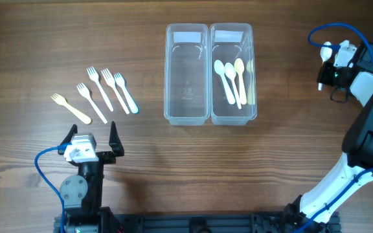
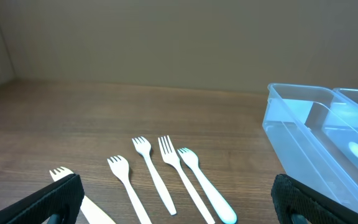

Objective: Pack container
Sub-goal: 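Grasp another white spoon with the right gripper, then carry white spoon into the right tray and release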

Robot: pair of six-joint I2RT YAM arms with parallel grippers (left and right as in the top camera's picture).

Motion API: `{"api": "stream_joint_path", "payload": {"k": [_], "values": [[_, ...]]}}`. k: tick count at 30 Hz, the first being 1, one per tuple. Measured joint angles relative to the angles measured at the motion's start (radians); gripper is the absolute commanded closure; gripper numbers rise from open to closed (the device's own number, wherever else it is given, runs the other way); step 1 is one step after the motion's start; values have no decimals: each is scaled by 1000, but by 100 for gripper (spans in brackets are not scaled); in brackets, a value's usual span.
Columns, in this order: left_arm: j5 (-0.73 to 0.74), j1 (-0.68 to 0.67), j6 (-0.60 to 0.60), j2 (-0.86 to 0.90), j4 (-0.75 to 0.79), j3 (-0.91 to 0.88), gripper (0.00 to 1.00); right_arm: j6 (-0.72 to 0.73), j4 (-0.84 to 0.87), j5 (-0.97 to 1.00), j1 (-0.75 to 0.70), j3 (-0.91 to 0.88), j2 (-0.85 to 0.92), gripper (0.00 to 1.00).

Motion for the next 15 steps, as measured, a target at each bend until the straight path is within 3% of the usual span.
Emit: {"api": "stream_joint_path", "payload": {"k": [15], "values": [[0, 0, 0, 0, 0, 0, 0, 90, -48, -121, 211, -3, -99, 96]]}}
